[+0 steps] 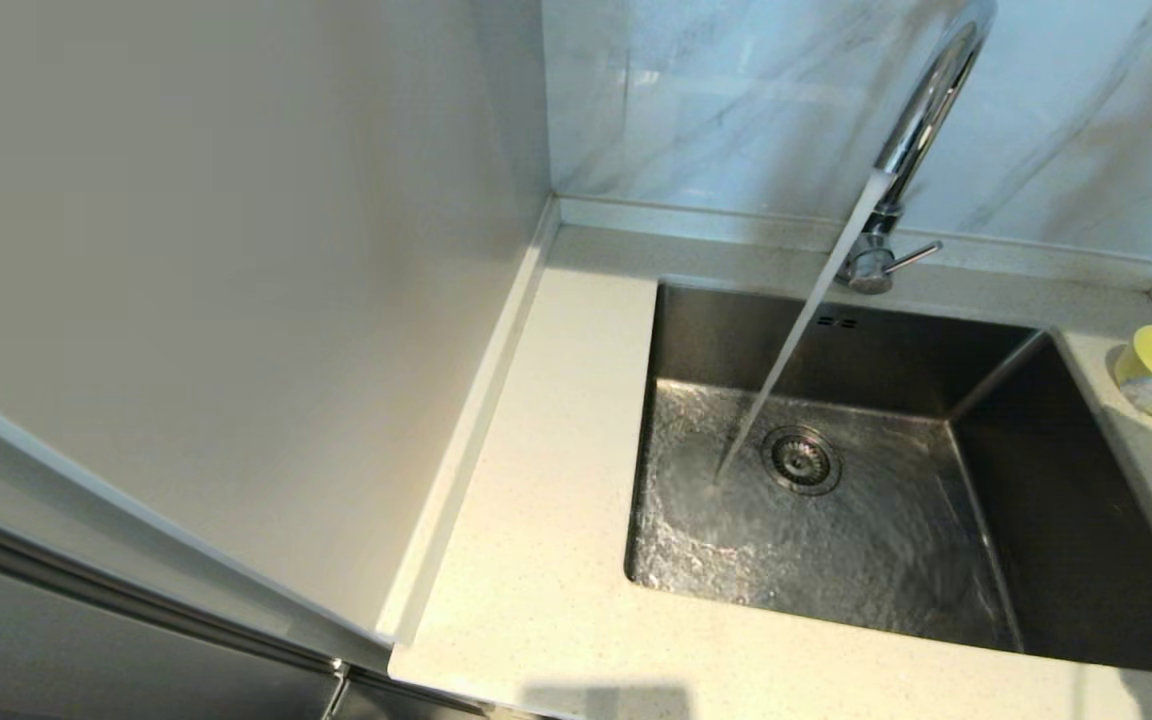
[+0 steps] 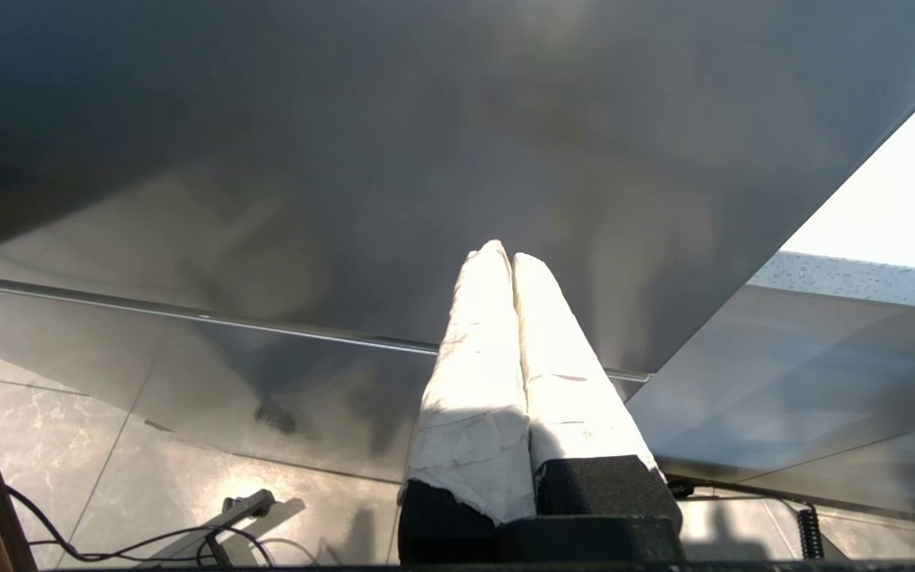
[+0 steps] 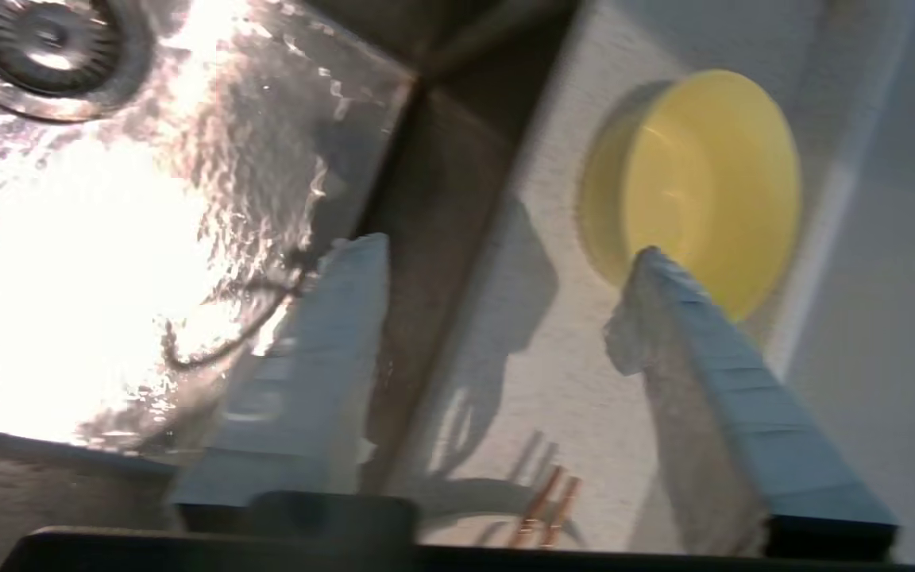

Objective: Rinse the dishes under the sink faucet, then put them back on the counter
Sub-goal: Turn off the faucet

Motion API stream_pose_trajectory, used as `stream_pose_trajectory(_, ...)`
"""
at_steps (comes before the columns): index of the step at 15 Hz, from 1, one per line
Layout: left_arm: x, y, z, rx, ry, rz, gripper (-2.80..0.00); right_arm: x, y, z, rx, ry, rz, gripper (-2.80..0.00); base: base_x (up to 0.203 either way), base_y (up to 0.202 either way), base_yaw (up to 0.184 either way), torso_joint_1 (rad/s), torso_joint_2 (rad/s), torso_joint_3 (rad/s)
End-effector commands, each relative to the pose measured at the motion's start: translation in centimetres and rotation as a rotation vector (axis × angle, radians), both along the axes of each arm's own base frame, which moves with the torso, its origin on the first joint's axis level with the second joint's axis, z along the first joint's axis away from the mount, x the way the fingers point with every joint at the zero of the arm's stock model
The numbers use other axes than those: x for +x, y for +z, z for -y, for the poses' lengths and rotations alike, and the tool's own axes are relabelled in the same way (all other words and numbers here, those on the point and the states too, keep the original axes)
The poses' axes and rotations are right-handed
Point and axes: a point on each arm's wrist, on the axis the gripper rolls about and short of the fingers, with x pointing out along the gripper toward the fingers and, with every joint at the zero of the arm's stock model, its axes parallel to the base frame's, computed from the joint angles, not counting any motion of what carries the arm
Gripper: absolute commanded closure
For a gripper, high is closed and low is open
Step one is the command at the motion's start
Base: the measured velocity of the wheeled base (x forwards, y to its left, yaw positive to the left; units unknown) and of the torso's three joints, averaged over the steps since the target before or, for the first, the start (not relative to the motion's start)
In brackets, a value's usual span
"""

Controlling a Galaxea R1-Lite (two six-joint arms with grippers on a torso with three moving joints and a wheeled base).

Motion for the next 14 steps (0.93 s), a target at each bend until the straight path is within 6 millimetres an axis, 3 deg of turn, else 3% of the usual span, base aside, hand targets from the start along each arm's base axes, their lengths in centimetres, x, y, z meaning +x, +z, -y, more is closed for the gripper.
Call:
stream_pose_trajectory(1, 0.0, 0.0, 0.0, 0.0, 0.0, 0.0, 0.0, -0.3, 0.0, -1.5, 0.013, 0.038, 0.005, 0.0, 0.0, 0.0, 0.0, 0.0, 0.0, 0.0)
stream_pose_trajectory(3, 0.0, 0.0, 0.0, 0.0, 0.0, 0.0, 0.0, 0.3, -0.4, -3.0, 0.021, 0.026, -0.009, 0.0, 0.0, 0.0, 0.0, 0.0, 0.0, 0.0)
stream_pose_trajectory(7, 0.0, 0.0, 0.0, 0.0, 0.0, 0.0, 0.0, 2.9, 0.7, -7.0, 0.181, -0.021, 0.122, 0.0, 0.0, 0.0, 0.0, 0.0, 0.0, 0.0)
stream_pose_trajectory(11, 0.0, 0.0, 0.0, 0.0, 0.0, 0.0, 0.0, 4.5, -0.1, -7.2, 0.46, -0.076, 0.091, 0.0, 0.0, 0.0, 0.0, 0.0, 0.0, 0.0)
stream_pose_trajectory(14, 0.0, 0.0, 0.0, 0.0, 0.0, 0.0, 0.0, 4.3, 1.6, -7.5, 0.725, -0.095, 0.034, 0.0, 0.0, 0.0, 0.0, 0.0, 0.0, 0.0)
